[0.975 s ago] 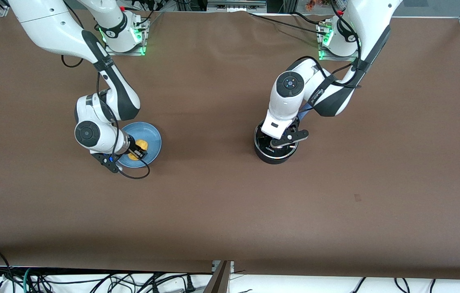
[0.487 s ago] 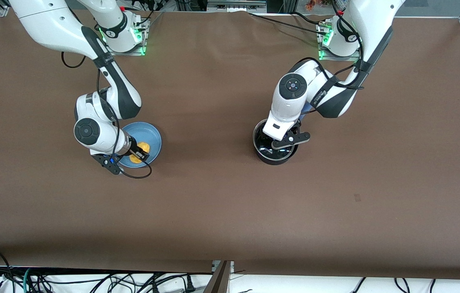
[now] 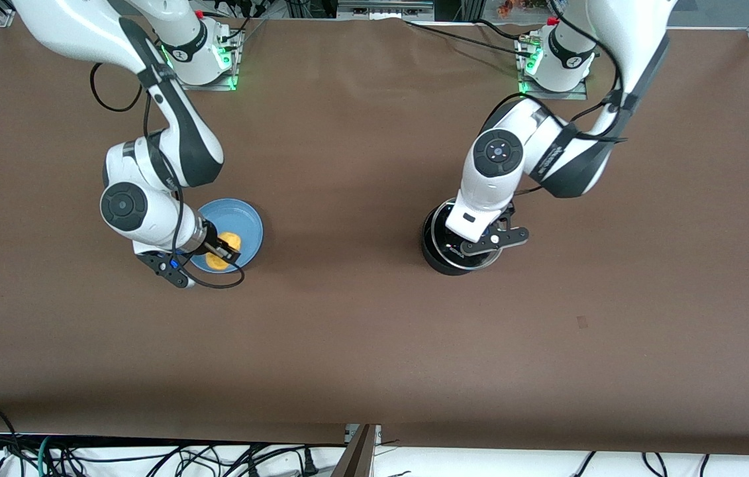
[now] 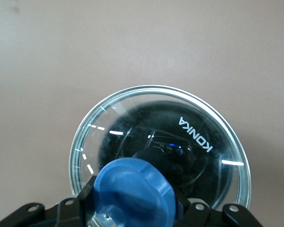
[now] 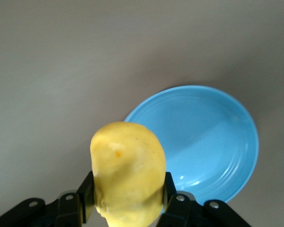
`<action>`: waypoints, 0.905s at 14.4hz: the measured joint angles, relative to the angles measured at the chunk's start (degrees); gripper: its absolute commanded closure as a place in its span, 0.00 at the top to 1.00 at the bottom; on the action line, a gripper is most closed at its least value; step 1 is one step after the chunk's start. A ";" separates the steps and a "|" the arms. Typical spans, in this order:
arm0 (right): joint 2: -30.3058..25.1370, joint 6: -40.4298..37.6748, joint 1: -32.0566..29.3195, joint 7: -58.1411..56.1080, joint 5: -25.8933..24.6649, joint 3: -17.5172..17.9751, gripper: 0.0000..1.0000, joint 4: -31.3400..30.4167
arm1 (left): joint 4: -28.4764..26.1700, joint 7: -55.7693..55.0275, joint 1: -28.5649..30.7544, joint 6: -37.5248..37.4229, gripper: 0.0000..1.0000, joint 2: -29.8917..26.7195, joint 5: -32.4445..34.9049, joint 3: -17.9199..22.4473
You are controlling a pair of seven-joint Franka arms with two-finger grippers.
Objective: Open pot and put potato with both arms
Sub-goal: 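Carry the potato toward the pot while the left gripper lifts the lid away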
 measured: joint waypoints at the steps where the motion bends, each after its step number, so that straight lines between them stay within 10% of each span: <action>1: -0.35 -0.91 -0.01 0.00 0.04 1.82 0.19 1.54 | 2.19 2.85 0.68 -2.62 0.00 -0.31 -0.36 0.01; 6: 0.02 -1.17 1.59 4.01 0.21 12.86 0.19 7.28 | 4.11 25.49 12.08 -6.99 0.00 -0.67 -0.51 0.48; 13: 12.55 6.48 16.20 7.11 0.19 13.88 0.19 20.56 | -10.32 44.75 26.84 7.86 0.00 -3.61 4.70 0.65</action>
